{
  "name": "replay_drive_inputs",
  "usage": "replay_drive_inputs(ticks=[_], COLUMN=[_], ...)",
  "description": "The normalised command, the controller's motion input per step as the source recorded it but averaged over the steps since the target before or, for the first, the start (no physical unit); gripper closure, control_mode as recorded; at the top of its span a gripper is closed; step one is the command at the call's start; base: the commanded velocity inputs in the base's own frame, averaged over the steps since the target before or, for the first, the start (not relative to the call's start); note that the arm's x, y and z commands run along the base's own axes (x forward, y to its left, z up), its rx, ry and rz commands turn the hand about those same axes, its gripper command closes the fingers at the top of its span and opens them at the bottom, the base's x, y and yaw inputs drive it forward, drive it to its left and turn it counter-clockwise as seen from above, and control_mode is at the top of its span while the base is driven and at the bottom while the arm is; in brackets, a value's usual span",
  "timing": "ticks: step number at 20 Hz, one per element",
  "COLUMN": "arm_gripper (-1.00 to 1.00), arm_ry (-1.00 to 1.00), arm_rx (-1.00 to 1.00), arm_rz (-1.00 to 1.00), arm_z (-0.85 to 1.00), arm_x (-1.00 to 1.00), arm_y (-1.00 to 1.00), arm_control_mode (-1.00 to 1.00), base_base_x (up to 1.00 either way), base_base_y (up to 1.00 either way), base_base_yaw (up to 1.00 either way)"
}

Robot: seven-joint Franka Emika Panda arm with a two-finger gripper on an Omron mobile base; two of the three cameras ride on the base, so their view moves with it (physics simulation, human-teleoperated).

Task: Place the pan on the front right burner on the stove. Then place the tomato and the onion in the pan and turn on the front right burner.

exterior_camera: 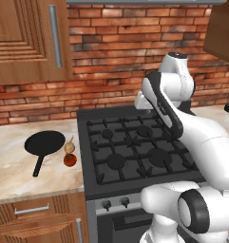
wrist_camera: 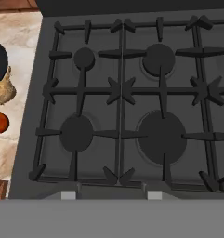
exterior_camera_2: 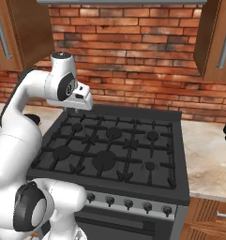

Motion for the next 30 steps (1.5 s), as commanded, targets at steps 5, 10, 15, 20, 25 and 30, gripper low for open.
replay_drive_inputs(ticks=[5,10,15,20,25,30], arm_gripper=[-1.00,-1.00,-1.00,-1.00,-1.00,-1.00], arm_ry=[0.01,0.02,0.01,0.01,0.00,0.00], arm_rx=[-0.01,-0.03,-0.05,-0.05,-0.04,-0.04], arm_rz=[0.00,0.00,0.00,0.00,0.00,0.00], arm_z=[-0.07,-0.02,0.00,0.00,0.00,0.00], arm_x=[-0.01,0.00,-0.01,0.00,-0.01,-0.01], arm_y=[0.18,0.39,0.48,0.46,0.43,0.44], arm_control_mode=[-1.00,-1.00,-1.00,-1.00,-1.00,-1.00], base_base_x=[0.00,0.00,0.00,0.00,0.00,0.00], base_base_y=[0.00,0.00,0.00,0.00,0.00,0.00], base_base_yaw=[0.00,0.00,0.00,0.00,0.00,0.00])
